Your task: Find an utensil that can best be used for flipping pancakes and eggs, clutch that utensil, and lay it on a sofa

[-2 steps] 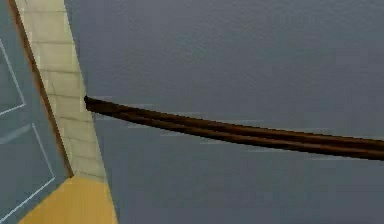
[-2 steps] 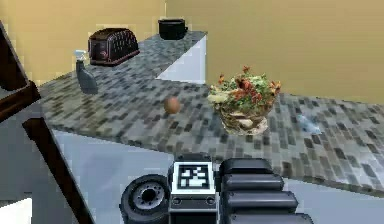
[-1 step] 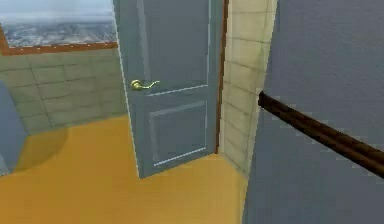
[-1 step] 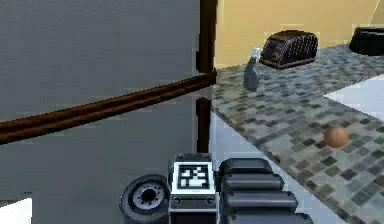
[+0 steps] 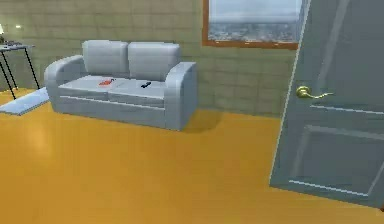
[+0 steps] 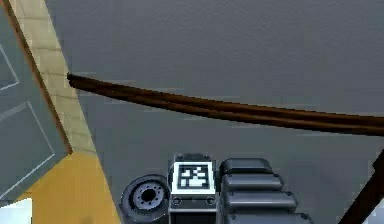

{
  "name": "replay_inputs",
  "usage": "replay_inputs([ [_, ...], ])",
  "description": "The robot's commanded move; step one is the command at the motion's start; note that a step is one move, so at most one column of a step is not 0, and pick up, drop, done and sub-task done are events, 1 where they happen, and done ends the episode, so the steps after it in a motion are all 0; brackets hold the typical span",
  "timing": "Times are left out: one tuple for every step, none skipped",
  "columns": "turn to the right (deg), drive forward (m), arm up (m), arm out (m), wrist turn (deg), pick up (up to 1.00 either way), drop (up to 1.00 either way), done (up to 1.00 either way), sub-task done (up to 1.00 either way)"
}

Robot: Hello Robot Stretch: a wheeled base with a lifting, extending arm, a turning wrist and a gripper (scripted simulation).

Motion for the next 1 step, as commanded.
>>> replay_inputs([
  [-42.0, 0.00, 0.00, 0.00, 0.0, 0.00, 0.00, 0.00, 0.00],
])
